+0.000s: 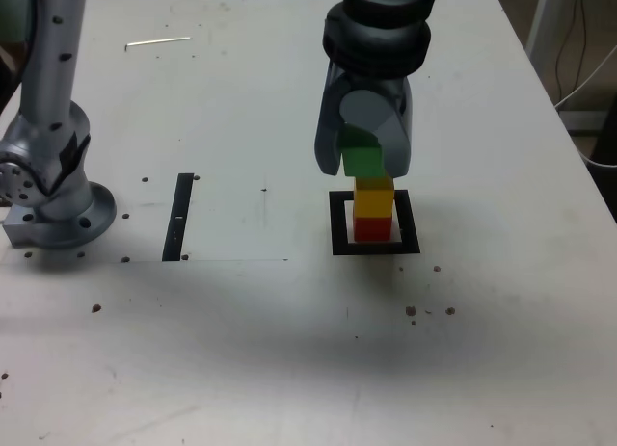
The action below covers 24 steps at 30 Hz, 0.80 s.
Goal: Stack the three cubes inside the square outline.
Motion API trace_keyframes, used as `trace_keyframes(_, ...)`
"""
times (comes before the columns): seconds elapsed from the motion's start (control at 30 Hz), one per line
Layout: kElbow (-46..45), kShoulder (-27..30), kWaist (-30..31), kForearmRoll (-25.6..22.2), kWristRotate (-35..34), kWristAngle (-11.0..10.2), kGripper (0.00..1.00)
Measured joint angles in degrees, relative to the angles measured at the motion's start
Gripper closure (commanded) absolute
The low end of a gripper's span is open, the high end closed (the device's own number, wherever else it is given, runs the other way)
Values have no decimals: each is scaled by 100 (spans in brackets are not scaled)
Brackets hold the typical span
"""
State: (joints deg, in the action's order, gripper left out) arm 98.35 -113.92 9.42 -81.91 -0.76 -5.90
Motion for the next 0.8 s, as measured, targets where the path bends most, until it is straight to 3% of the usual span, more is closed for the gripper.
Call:
trace_keyframes(0.63, 164, -186, 53, 100, 6, 7, 73)
trace_keyframes(0.7, 164, -207, 53, 117, 6, 7, 64)
trace_keyframes(0.8, 162, -212, 53, 136, 6, 7, 41)
